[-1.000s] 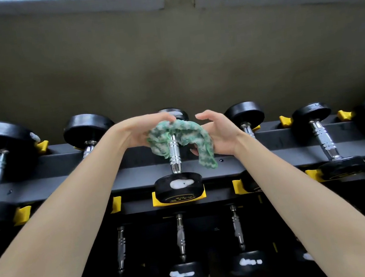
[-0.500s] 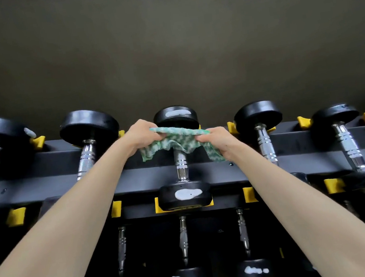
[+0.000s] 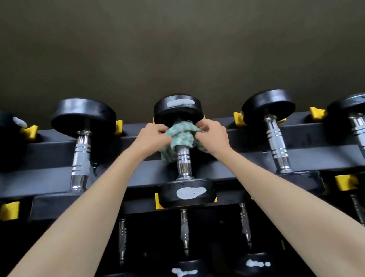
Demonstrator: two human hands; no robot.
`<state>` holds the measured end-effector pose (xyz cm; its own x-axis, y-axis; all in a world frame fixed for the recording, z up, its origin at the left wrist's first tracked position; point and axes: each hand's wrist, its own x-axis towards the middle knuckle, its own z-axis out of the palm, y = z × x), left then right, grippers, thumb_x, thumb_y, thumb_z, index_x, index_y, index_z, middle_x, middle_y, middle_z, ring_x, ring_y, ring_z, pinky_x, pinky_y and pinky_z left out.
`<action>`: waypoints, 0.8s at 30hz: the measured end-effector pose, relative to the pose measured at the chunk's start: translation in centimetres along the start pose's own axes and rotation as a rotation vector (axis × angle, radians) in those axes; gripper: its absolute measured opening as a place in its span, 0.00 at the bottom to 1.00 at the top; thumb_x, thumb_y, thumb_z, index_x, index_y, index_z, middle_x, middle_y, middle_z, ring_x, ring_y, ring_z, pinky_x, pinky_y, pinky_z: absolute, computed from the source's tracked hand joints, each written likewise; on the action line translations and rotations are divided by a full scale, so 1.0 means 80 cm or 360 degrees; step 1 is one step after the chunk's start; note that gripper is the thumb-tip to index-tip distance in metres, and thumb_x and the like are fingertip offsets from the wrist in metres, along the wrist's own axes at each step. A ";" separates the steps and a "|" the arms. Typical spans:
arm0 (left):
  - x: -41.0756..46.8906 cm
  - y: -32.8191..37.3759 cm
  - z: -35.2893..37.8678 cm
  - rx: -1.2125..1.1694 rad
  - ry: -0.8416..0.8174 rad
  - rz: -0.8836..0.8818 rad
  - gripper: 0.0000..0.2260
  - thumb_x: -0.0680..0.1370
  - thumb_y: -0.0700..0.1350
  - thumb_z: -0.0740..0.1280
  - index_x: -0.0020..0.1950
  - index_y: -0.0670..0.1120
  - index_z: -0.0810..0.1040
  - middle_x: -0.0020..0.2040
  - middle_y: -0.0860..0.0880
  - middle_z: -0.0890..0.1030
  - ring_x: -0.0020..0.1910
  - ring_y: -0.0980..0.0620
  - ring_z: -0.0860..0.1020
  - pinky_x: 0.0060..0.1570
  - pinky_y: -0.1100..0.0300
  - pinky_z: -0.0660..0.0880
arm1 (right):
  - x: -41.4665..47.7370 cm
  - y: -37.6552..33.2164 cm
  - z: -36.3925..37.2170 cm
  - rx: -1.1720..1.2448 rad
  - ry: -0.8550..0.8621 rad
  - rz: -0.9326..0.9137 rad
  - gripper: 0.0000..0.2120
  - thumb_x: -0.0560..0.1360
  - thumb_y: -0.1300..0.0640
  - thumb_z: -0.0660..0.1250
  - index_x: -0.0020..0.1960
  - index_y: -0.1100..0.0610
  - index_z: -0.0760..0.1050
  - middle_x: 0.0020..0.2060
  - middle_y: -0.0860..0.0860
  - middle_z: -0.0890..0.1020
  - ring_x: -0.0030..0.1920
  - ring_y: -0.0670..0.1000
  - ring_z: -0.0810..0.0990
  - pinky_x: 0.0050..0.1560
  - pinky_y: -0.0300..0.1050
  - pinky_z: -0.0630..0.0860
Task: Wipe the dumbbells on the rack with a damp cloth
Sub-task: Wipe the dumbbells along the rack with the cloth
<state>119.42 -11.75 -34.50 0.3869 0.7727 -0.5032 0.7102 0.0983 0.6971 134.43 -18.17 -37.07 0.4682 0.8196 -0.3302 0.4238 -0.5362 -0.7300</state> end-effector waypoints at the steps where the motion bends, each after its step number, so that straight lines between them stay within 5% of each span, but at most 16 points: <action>1: -0.005 0.006 -0.001 -0.0316 -0.0068 -0.0144 0.03 0.70 0.39 0.62 0.41 0.43 0.74 0.31 0.48 0.69 0.30 0.52 0.66 0.33 0.61 0.65 | -0.003 -0.002 0.000 0.0242 -0.0108 0.0098 0.12 0.73 0.61 0.62 0.55 0.56 0.77 0.50 0.54 0.81 0.53 0.54 0.76 0.52 0.46 0.71; 4: -0.008 0.006 0.004 -0.0726 -0.0206 -0.0328 0.11 0.77 0.50 0.61 0.41 0.44 0.75 0.34 0.47 0.76 0.33 0.50 0.74 0.39 0.58 0.74 | -0.017 -0.006 0.004 0.0889 -0.0470 0.0458 0.10 0.76 0.53 0.60 0.54 0.56 0.75 0.52 0.56 0.81 0.49 0.56 0.79 0.54 0.53 0.76; 6: -0.010 0.002 0.009 -0.0579 -0.0170 -0.0271 0.12 0.79 0.51 0.62 0.45 0.43 0.78 0.41 0.45 0.81 0.40 0.49 0.79 0.46 0.53 0.78 | -0.022 -0.004 0.004 0.0875 -0.0552 0.0454 0.09 0.78 0.49 0.61 0.51 0.55 0.72 0.53 0.55 0.80 0.51 0.57 0.80 0.53 0.55 0.79; 12: -0.028 -0.011 0.013 -0.0268 -0.0293 -0.0224 0.10 0.77 0.47 0.67 0.40 0.42 0.79 0.37 0.46 0.79 0.35 0.52 0.78 0.37 0.60 0.77 | -0.038 0.006 -0.013 0.0643 -0.0711 0.0373 0.10 0.77 0.57 0.64 0.40 0.55 0.67 0.42 0.55 0.79 0.38 0.53 0.80 0.45 0.54 0.81; 16: -0.047 -0.013 0.015 -0.0003 -0.0429 -0.0270 0.07 0.76 0.45 0.69 0.41 0.42 0.80 0.36 0.50 0.76 0.35 0.55 0.73 0.37 0.62 0.72 | -0.057 0.010 -0.019 0.0549 -0.0822 0.0402 0.10 0.74 0.61 0.67 0.38 0.56 0.68 0.32 0.51 0.74 0.23 0.44 0.71 0.29 0.37 0.71; 19: -0.057 -0.009 0.019 0.0141 -0.0408 -0.0245 0.04 0.74 0.43 0.71 0.41 0.43 0.80 0.35 0.51 0.74 0.36 0.56 0.71 0.36 0.64 0.70 | -0.068 0.012 -0.018 0.0352 -0.0808 0.0397 0.11 0.72 0.62 0.69 0.34 0.54 0.70 0.33 0.50 0.72 0.32 0.48 0.67 0.31 0.37 0.60; 24: -0.065 0.006 0.020 0.0468 -0.0365 -0.0194 0.05 0.72 0.41 0.70 0.36 0.44 0.78 0.35 0.48 0.75 0.38 0.50 0.74 0.36 0.61 0.73 | -0.081 -0.006 -0.024 0.0114 -0.0777 0.0310 0.09 0.70 0.63 0.69 0.33 0.54 0.74 0.34 0.50 0.71 0.36 0.48 0.68 0.34 0.40 0.66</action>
<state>118.69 -16.72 -32.32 0.3871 0.6029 -0.6976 0.8845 -0.0291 0.4656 132.70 -23.64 -33.44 0.1102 0.7140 -0.6914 0.3030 -0.6867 -0.6608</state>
